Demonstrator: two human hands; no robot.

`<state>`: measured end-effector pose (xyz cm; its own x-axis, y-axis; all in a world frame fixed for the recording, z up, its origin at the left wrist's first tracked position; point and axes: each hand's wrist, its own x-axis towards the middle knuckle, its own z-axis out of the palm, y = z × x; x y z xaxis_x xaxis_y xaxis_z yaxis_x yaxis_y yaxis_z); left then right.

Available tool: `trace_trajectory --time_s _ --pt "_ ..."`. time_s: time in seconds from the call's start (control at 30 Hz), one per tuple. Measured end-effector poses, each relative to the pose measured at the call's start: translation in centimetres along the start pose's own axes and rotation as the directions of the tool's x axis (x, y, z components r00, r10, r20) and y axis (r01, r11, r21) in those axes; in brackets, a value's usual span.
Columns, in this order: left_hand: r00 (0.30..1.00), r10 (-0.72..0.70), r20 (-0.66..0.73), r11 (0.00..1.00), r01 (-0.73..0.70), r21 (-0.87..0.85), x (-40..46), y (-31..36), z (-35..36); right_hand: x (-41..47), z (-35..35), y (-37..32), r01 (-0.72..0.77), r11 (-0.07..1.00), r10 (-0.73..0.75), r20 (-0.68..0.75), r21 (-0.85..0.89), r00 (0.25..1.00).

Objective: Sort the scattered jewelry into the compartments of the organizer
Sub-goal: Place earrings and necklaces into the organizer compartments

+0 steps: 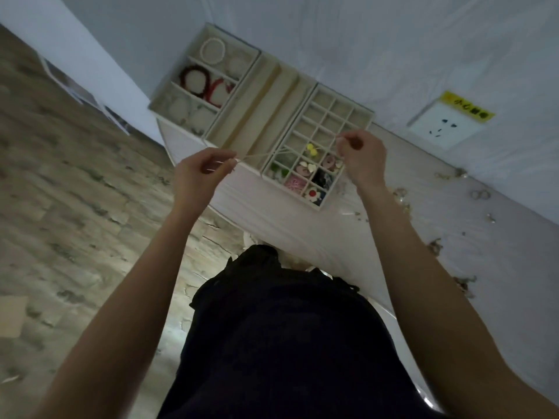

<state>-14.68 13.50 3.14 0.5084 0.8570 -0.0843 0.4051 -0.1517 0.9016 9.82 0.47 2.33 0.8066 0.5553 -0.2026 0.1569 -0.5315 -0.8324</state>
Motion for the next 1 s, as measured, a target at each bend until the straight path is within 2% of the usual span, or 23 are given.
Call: trace_trajectory --time_s 0.07,0.17,0.33,0.4,0.53,0.63,0.73,0.83,1.0 --pt "0.999 0.023 -0.03 0.995 -0.02 0.094 0.6 -1.2 -1.2 1.3 2.5 -1.2 -0.014 1.0 0.015 0.018 -0.025 1.0" --pt "0.996 0.087 0.008 0.977 -0.087 0.196 1.8 -2.3 -2.2 3.3 5.2 -2.9 -0.055 0.998 0.056 0.014 -0.025 0.998" --pt "0.932 0.313 0.183 0.838 -0.362 0.408 3.1 -2.5 -2.0 6.2 6.7 -4.6 -0.026 0.999 0.024 -0.038 -0.046 0.999" --pt "0.91 0.359 0.207 0.797 -0.414 0.44 3.5 -2.5 -1.3 7.6 6.7 -5.1 0.018 0.995 -0.024 -0.062 -0.095 0.998" --pt "0.895 0.419 0.156 0.745 -0.437 0.504 4.1 -2.8 1.0 9.7 6.5 -5.9 0.094 0.942 -0.128 -0.087 -0.321 0.988" --pt "0.895 0.432 0.108 0.709 -0.411 0.573 4.4 -3.1 2.6 10.9 6.6 -6.3 0.206 0.829 -0.249 -0.014 -0.519 0.968" --pt "0.902 0.418 0.107 0.683 -0.39 0.618 4.5 -3.2 3.7 12.0 7.0 -6.2 0.346 0.656 -0.36 0.125 -0.671 0.925" --pt "0.922 0.376 0.089 0.683 -0.341 0.646 4.5 -3.1 4.3 12.7 7.5 -6.0 0.463 0.517 -0.436 0.244 -0.719 0.866" --pt "0.936 0.347 0.051 0.678 -0.288 0.677 4.3 -3.1 4.6 14.0 8.4 -5.6 0.52 0.408 -0.428 0.345 -0.751 0.835"
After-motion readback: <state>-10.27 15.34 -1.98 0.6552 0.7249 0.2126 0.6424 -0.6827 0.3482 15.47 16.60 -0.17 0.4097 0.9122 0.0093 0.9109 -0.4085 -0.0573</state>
